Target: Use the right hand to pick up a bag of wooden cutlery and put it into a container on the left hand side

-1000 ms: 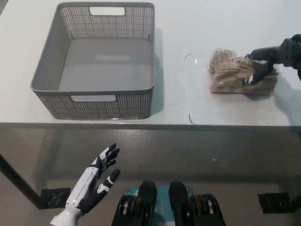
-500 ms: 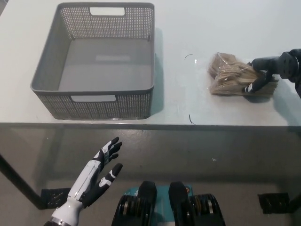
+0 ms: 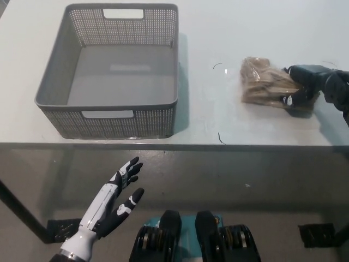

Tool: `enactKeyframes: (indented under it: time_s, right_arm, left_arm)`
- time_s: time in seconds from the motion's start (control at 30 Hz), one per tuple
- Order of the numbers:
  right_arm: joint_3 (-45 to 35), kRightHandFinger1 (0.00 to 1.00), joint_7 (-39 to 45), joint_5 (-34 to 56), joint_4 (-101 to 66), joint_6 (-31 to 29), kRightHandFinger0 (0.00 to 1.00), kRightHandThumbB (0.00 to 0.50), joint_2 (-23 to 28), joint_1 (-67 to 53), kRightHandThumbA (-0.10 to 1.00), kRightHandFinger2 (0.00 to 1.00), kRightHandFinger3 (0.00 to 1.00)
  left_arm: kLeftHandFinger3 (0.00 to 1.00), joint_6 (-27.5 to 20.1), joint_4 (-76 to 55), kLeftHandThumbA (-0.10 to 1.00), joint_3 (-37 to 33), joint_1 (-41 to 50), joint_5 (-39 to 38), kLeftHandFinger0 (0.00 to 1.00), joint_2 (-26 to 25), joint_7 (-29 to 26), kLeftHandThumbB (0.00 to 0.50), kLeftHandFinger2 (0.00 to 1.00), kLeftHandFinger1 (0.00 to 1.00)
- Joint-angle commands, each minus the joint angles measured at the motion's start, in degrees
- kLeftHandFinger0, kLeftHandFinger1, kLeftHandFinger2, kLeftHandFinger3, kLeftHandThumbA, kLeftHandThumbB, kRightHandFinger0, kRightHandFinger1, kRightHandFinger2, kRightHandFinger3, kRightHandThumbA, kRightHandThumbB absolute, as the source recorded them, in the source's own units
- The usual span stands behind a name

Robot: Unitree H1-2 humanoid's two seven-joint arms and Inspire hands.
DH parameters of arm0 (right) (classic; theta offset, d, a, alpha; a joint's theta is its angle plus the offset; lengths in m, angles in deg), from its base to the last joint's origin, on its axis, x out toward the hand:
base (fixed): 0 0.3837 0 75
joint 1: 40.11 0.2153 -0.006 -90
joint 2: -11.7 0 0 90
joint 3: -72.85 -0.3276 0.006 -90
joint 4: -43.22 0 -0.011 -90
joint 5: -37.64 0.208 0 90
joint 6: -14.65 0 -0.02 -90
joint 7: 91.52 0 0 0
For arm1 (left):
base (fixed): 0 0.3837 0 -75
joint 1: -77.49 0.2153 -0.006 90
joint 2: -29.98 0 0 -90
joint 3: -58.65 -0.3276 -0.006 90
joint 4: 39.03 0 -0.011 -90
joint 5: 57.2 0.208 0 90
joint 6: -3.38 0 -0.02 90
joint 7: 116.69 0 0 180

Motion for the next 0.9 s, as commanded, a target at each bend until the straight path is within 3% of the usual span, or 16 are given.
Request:
enactKeyframes:
  time_s: [0.0, 0.23, 0.47, 0.53, 0.67, 0.8, 0.87]
  right_arm:
    - [-3.4, 0.64, -16.4, 2.2, -1.4, -6.1, 0.15, 0.056, 2.0, 1.6, -0.10, 0.98, 1.00]
    - [-9.3, 0.58, -17.9, 6.4, -1.5, -9.2, 0.10, 0.057, 1.5, 4.0, -0.10, 0.93, 1.00]
    - [-12.4, 0.54, -19.3, 6.6, -2.3, -10.6, 0.09, 0.090, 0.7, 8.1, -0.10, 0.91, 0.99]
    - [-13.0, 0.48, -19.9, 6.8, -2.8, -12.3, 0.03, 0.106, 0.5, 9.3, -0.10, 0.87, 0.96]
    - [-14.6, 0.50, -18.4, 8.2, -3.9, -11.9, 0.03, 0.097, -0.1, 11.3, -0.10, 0.87, 1.00]
    - [-15.8, 0.54, -18.5, 9.0, -4.7, -12.0, 0.07, 0.123, -1.5, 13.7, -0.10, 0.89, 0.97]
    - [-15.8, 0.50, -18.7, 9.1, -5.4, -11.7, 0.04, 0.121, -2.3, 14.7, -0.10, 0.85, 0.93]
  left_arm:
    - [1.00, -0.2, -0.8, 0.74, -0.1, -2.3, -0.7, 1.00, -1.4, 1.3, 0.205, 1.00, 1.00]
    - [1.00, 0.2, -0.9, 0.72, -0.1, -2.4, -0.7, 1.00, -1.3, 1.2, 0.198, 1.00, 1.00]
    - [1.00, 0.4, -1.0, 0.73, 0.0, -2.0, -0.4, 1.00, -1.2, 1.0, 0.199, 1.00, 1.00]
    - [1.00, 0.0, -0.7, 0.72, 0.0, -2.0, -0.4, 1.00, -1.2, 1.1, 0.194, 1.00, 1.00]
    - [1.00, -0.3, -0.5, 0.72, 0.1, -1.9, -0.3, 1.00, -1.3, 1.2, 0.194, 1.00, 1.00]
    - [1.00, 0.4, -0.9, 0.72, 0.0, -1.7, -0.6, 1.00, -1.2, 1.5, 0.204, 1.00, 1.00]
    - [1.00, 0.5, -1.0, 0.72, 0.0, -1.6, -0.6, 1.00, -1.2, 1.5, 0.208, 1.00, 1.00]
